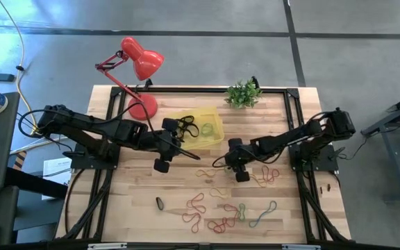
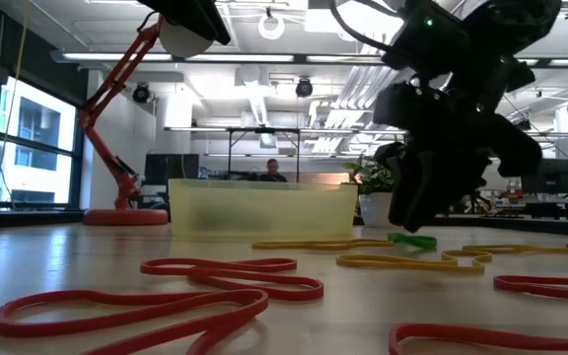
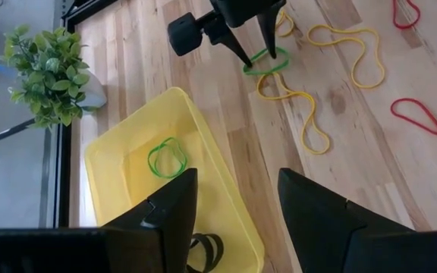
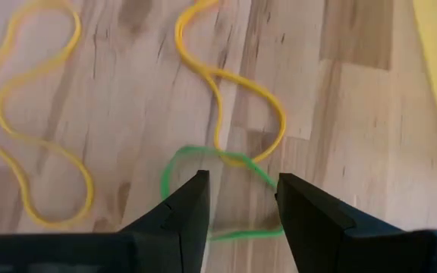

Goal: Pick and place rubber bands into bin
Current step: Put the green rubber band into the yellow bin

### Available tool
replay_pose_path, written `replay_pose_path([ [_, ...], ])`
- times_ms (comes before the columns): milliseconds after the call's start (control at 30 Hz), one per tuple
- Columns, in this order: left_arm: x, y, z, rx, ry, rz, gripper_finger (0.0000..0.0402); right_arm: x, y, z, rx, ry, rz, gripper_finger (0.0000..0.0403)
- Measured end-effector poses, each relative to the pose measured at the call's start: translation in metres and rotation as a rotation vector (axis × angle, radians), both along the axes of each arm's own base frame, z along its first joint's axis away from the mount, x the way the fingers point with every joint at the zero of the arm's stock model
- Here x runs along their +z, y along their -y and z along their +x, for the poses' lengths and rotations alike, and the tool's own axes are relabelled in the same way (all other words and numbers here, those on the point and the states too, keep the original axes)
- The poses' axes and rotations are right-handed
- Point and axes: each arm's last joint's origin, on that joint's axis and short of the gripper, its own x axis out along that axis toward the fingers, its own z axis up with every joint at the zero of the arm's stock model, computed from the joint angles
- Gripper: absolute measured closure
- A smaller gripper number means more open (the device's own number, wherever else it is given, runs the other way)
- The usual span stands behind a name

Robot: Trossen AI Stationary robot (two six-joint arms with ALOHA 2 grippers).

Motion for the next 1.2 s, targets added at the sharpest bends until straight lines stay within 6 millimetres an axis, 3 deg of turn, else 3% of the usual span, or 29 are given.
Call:
replay_pose_path([
  [267, 0.000, 0.000, 0.000, 0.009, 0.002, -0.007, 0.0229, 0.016, -0.007, 0.009, -0.043, -0.039, 0.139, 0.0258],
  [500, 0.000, 0.000, 0.000, 0.009, 0.002, -0.006, 0.0229, 0.014, -0.022, 0.005, -0.090, -0.070, 0.154, 0.0258],
  [800, 0.000, 0.000, 0.000, 0.020, 0.001, 0.006, 0.0229, 0.009, -0.023, 0.007, -0.265, -0.084, 0.186, 0.0258],
  [1200, 0.000, 0.000, 0.000, 0.019, 0.000, 0.006, 0.0229, 0.000, -0.032, 0.012, -0.357, -0.074, 0.258, 0.0258],
])
